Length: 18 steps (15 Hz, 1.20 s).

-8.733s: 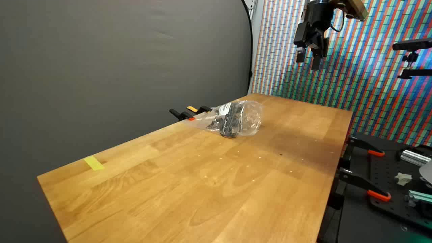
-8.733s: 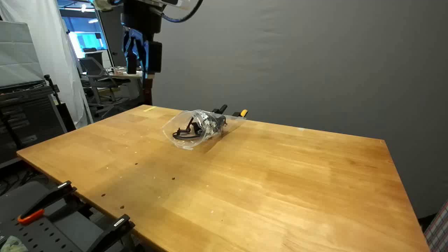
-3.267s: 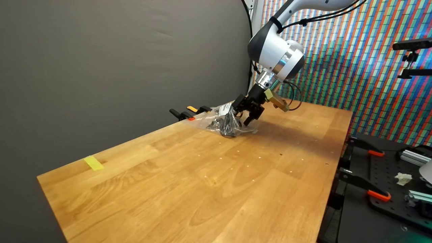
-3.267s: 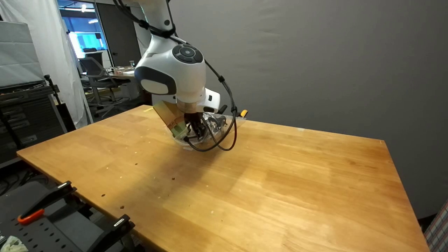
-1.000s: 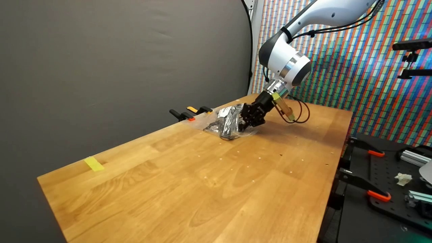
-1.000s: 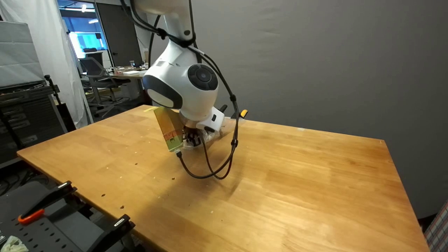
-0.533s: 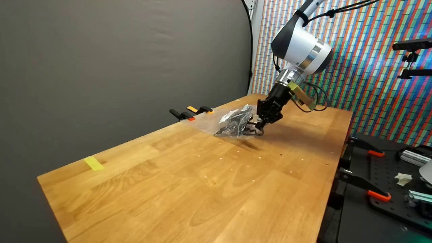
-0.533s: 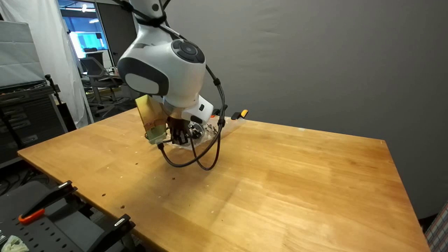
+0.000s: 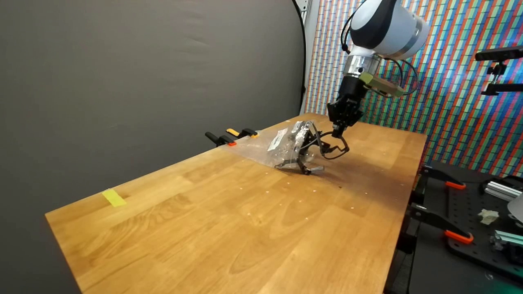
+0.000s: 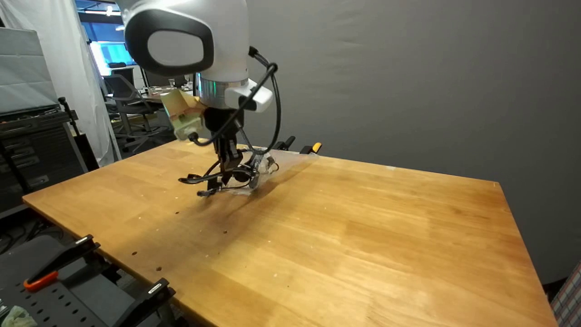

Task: Take the cable out of the plastic bag

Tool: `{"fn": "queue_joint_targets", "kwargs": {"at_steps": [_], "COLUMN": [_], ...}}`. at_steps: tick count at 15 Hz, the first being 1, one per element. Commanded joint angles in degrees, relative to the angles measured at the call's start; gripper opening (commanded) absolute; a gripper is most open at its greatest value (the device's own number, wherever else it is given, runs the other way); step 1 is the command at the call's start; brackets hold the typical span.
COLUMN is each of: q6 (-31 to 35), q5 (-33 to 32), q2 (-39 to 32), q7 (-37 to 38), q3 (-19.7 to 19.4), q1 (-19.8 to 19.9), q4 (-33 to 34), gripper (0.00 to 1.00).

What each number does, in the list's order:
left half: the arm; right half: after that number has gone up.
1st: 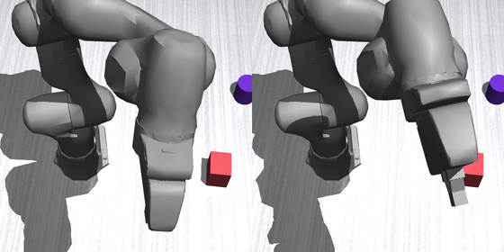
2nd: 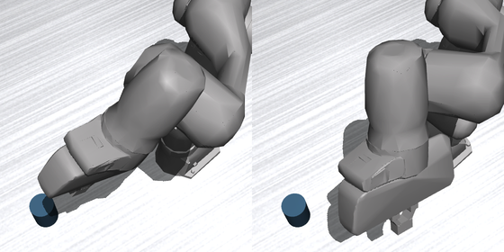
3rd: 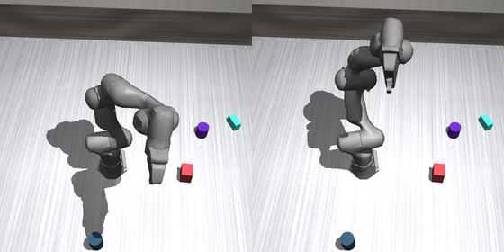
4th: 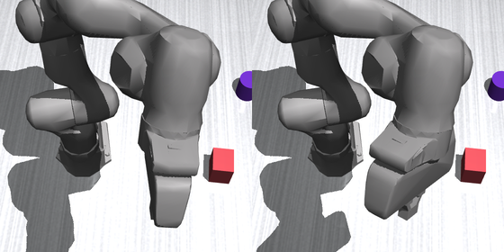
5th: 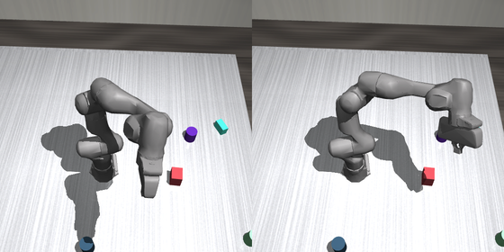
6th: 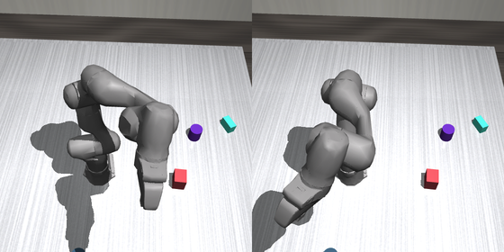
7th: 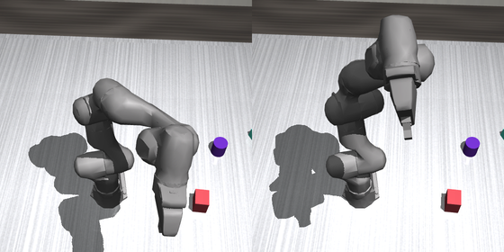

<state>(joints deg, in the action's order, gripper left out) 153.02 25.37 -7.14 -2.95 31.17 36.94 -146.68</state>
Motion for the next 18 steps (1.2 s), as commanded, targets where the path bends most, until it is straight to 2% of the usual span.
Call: {"fn": "queue_joint_targets", "kwargs": {"at_steps": [1,2,6,11,18], "q6": [-15.6,-20.4,-38.9,-55.4,-70.6], "q5": [-13.3,-16.4,-26.4,-37.2,-53.0], "q2": [11.2,12.1,13.8,14.2,8.2], "q7": [15.2,18.8,33.1,49.2,62.4], "q3": [-5.9,-17.0,-23.7,-25.6,-25.0], "q1": [-3.2,-14.2,-21.7,-27.4,-32.4], "q4": [-0.3,1.4,8.6,19.0,29.7], "gripper": [0.02,0.02,0.02,0.02,0.02]}}
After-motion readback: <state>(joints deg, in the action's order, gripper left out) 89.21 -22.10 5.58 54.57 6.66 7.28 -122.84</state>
